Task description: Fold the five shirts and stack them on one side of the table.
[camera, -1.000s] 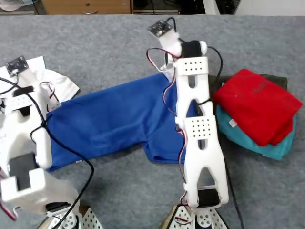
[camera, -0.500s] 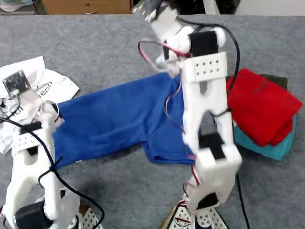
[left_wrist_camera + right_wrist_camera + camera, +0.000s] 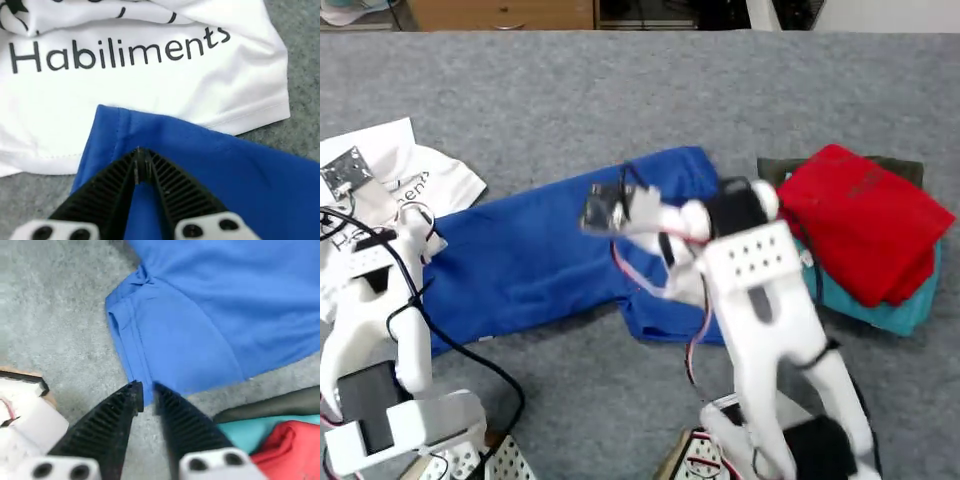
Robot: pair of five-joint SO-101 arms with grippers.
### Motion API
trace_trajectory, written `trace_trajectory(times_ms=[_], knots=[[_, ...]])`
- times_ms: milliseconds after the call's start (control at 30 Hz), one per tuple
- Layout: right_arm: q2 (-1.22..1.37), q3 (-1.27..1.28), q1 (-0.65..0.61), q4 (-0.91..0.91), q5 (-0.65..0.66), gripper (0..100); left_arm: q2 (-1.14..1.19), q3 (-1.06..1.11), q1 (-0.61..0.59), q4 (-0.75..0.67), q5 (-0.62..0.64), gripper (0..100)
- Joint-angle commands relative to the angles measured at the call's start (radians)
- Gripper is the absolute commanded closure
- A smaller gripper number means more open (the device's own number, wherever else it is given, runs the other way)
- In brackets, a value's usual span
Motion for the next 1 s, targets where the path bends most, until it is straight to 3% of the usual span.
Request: trace_trajectory(times_ms=[0,100,367,600,967], knots=[[-0.094,0.166,-0.010,-0.129,0.023,78.3,0.005,-0.068,-0.006,0.028,0.008,98],[-0.094,0.285,-0.015,-0.192,0.040,72.5,0.007,-0.069,-0.006,0.031,0.008,98],[-0.094,0.521,-0.048,-0.316,0.092,72.4,0.008,-0.068,0.029,0.029,0.003,98],[-0.076,0.613,-0.048,-0.431,0.092,72.4,0.008,-0.066,0.032,0.029,0.003,98],[0.193,0.578,-0.047,-0.563,0.092,72.4,0.008,-0.064,0.029,0.029,0.003,98]])
